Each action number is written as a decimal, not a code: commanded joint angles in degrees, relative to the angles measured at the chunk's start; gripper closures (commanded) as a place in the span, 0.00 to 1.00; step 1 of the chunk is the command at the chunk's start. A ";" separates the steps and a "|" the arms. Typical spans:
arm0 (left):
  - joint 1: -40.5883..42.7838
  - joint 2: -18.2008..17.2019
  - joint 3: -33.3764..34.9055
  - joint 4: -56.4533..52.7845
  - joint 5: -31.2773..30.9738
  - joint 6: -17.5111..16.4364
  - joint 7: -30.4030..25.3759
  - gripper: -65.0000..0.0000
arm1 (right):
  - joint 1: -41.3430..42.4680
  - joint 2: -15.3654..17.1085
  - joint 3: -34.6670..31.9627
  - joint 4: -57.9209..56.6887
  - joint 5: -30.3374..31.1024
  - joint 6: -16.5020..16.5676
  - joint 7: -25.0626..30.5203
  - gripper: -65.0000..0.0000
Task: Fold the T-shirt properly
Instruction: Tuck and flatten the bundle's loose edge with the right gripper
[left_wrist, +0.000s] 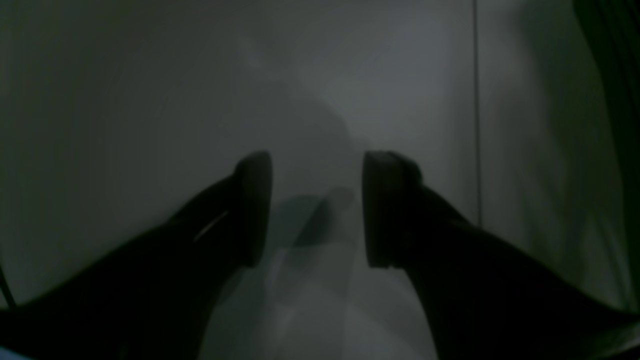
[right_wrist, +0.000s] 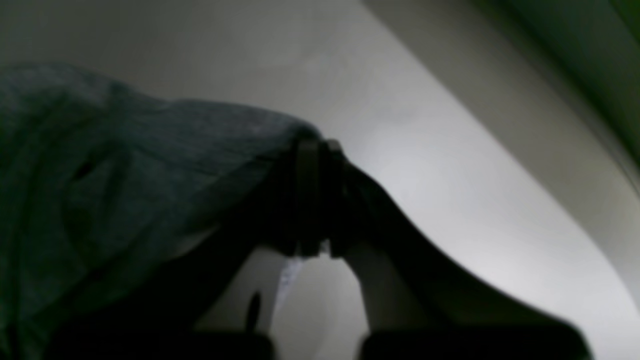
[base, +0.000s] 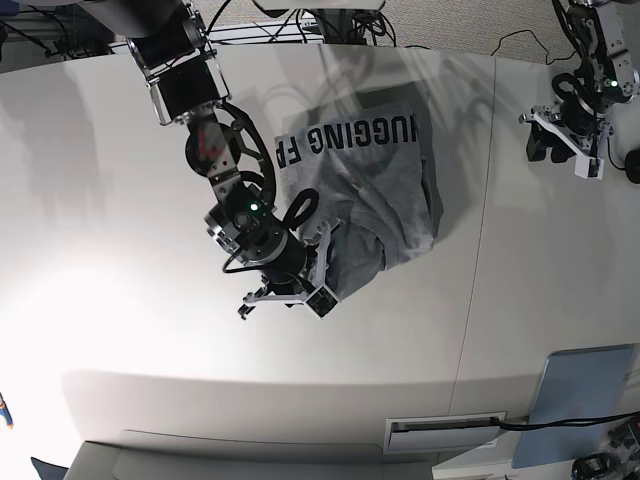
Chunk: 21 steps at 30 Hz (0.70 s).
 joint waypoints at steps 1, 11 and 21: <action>-0.13 -1.09 -0.50 0.92 -0.63 -0.17 -1.07 0.57 | 2.51 -0.31 0.13 0.46 -0.15 -1.57 2.43 0.94; -0.11 -1.07 -0.50 0.92 -0.63 -0.17 -1.07 0.57 | 6.10 -0.31 0.17 0.28 -0.15 -7.34 2.62 0.73; -0.11 -1.09 -0.48 0.92 -0.66 -0.20 -1.27 0.88 | 5.75 -0.09 0.20 2.08 -0.15 -14.56 -8.52 0.88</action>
